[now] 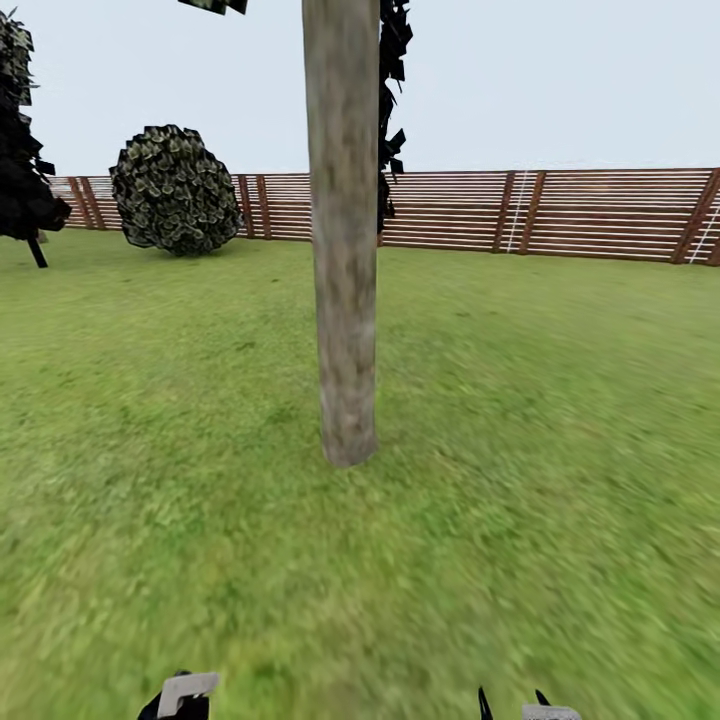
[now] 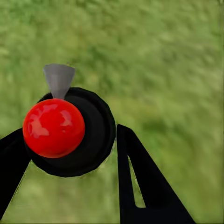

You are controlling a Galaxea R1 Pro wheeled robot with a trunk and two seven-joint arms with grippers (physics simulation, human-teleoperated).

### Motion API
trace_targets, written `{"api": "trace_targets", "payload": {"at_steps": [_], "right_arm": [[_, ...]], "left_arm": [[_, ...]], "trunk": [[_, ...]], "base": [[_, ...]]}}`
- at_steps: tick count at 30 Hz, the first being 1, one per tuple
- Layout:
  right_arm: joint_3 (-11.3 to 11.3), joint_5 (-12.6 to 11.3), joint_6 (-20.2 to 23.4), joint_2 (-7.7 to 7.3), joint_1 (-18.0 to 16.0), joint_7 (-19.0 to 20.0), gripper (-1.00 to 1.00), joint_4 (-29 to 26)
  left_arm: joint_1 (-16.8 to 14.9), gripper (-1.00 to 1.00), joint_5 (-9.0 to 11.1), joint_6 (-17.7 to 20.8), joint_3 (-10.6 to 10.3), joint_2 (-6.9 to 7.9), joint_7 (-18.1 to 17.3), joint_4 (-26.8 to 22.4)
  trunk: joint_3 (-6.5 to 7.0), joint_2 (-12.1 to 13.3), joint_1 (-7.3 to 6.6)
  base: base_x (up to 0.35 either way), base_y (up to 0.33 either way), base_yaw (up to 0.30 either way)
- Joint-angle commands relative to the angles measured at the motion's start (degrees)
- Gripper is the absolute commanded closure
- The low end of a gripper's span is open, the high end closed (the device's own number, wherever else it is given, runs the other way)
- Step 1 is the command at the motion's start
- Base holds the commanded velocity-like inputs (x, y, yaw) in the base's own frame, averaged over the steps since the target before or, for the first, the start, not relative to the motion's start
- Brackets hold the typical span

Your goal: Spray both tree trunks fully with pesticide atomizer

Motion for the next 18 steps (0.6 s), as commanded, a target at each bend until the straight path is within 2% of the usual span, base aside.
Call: {"api": "trace_targets", "payload": {"at_steps": [1,3,5,7,9,12,14,15,18], "right_arm": [[-0.07,0.10,-0.12,-0.28,-0.03,-0.07,-1.00,-0.08],[-0.03,0.25,-0.07,-1.29,-0.03,0.03,-1.00,-1.17],[0.13,1.70,0.08,-2.06,-0.02,0.40,-1.00,-3.91],[0.54,7.48,0.31,-2.68,-0.01,1.47,-1.00,-8.10],[0.68,14.18,1.26,-2.88,0.03,1.99,-1.00,-11.51],[0.75,24.64,8.41,-2.98,-0.26,4.70,-1.00,-16.20],[0.77,29.56,15.14,-2.96,-1.18,10.89,-1.00,-19.19],[0.77,30.99,18.15,-2.94,-1.98,15.16,-1.00,-20.70],[0.79,32.98,24.15,-2.88,-5.08,28.55,-1.00,-24.78]], "left_arm": [[-0.07,1.00,0.05,-0.16,-0.19,0.16,-0.17,-0.14],[-0.17,1.00,-0.74,0.04,-0.65,1.11,-2.25,-0.41],[-0.48,1.00,-3.04,0.39,-1.52,2.19,-6.86,-0.61],[-2.30,1.00,-7.85,1.64,-2.20,4.34,-14.77,-1.99],[-5.04,1.00,-11.73,4.46,-2.45,5.54,-20.89,-3.09],[-9.35,1.00,-16.81,10.36,-2.64,6.40,-31.00,-3.83],[-12.19,1.00,-21.51,12.57,-2.67,6.72,-37.73,-4.26],[-13.49,1.00,-24.30,13.21,-2.64,6.81,-40.79,-4.45],[-16.95,1.00,-32.15,14.14,-2.56,6.77,-47.72,-4.69]], "trunk": [[-0.05,-0.02,0.03],[-0.05,-0.02,0.03],[-0.05,-0.02,0.03],[-0.05,-0.02,0.03],[-0.05,-0.02,0.03],[-0.05,-0.02,0.03],[-0.05,-0.02,0.03],[-0.05,-0.02,0.03],[-0.05,-0.02,0.03]], "base": [[0.338,0.000,0.000],[0.338,0.000,0.000],[0.338,0.000,0.000],[0.338,0.000,0.000],[0.338,0.000,0.000],[0.338,0.000,0.000],[0.338,0.000,0.000],[0.338,0.000,0.000],[0.338,0.000,0.000]]}}
